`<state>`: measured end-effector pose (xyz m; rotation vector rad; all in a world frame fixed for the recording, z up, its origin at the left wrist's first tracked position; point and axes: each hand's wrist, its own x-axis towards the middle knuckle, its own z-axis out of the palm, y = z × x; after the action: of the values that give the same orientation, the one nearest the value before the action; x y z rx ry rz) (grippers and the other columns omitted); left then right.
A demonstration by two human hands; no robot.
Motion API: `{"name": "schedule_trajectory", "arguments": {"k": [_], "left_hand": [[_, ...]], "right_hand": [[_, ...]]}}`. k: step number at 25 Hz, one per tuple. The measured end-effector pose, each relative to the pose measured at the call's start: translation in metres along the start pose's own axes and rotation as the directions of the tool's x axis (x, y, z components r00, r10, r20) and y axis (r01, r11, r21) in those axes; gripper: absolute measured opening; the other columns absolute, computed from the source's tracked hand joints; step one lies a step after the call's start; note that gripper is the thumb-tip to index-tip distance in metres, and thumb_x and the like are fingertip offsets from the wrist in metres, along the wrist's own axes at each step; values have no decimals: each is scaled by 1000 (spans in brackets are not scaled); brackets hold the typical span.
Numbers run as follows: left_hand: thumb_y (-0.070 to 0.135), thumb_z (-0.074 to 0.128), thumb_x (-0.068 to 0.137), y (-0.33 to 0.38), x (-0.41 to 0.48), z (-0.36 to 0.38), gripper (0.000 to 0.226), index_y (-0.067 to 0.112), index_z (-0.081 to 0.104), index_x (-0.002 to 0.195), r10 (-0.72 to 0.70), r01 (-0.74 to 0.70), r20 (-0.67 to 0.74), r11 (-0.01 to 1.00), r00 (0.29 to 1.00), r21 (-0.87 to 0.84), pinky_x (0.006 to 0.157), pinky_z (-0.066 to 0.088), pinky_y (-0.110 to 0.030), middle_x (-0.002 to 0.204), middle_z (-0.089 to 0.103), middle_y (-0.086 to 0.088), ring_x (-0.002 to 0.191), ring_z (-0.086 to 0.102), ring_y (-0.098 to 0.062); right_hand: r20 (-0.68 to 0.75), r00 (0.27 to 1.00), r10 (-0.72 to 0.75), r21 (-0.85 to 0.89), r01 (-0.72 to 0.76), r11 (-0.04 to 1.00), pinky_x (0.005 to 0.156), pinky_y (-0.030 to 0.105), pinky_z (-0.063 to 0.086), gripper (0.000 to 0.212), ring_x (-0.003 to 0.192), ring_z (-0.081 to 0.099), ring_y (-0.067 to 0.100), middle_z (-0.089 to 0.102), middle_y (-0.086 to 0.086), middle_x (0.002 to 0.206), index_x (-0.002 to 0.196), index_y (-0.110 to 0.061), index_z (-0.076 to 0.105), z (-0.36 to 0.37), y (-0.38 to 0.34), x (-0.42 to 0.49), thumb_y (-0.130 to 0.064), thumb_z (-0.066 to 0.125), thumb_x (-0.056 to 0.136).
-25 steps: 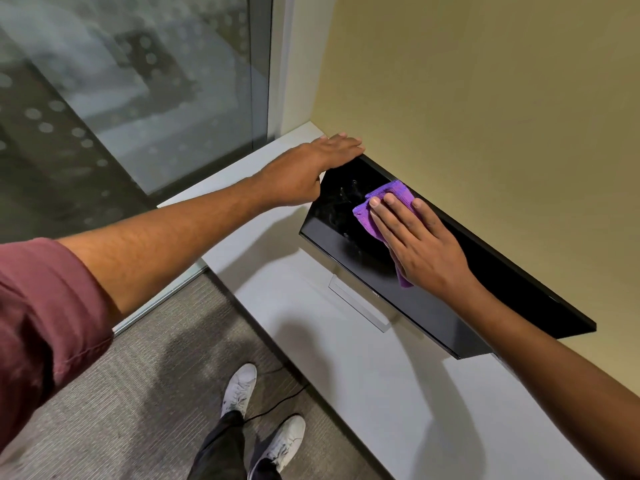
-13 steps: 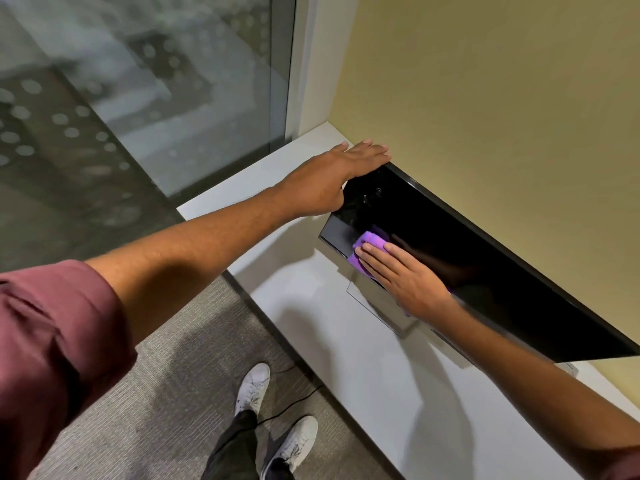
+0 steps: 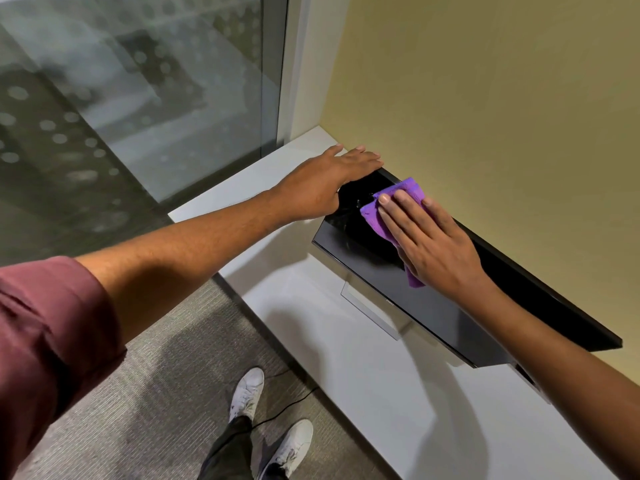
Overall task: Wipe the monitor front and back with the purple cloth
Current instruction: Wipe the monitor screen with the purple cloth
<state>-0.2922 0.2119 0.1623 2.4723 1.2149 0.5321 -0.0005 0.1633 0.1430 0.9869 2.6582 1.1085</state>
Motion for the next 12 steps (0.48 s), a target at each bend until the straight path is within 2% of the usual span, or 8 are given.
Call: {"name": "schedule_trajectory", "arguments": {"k": [4,6,9,12], "left_hand": [[-23,44,78,5,0,-3,93,15,37,163,-17,17,0,1000,1000,-1,132,19,-47,170,36,-4,161,26,-23],[-21,47,82,6,1,-3,90,16,37,163,-24,24,-1,1000,1000,-7,132,20,-48,170,36,-4,161,26,-23],[-24,46,79,3,1,-4,98,20,33,165,-34,34,9,999,999,-22,132,22,-46,172,31,1,162,24,-17],[-26,38,73,-6,-1,-7,106,25,32,166,-67,67,3,995,998,-77,132,23,-45,173,28,8,160,26,-8]], "right_hand": [[29,999,-36,10,35,999,133,48,23,68,166,8,32,2,15,180,170,-1,3,3,-8,39,-26,35,115],[88,994,-59,-23,61,998,135,49,16,72,166,3,36,-2,20,179,169,1,-2,8,-16,49,-30,34,115],[179,975,-133,-31,140,990,136,49,7,81,166,-7,37,-13,22,177,168,2,-10,13,-26,50,-36,35,112],[182,972,-147,38,143,989,136,48,8,81,166,-8,34,-15,19,178,169,0,-9,13,-25,37,-30,39,111]]}}
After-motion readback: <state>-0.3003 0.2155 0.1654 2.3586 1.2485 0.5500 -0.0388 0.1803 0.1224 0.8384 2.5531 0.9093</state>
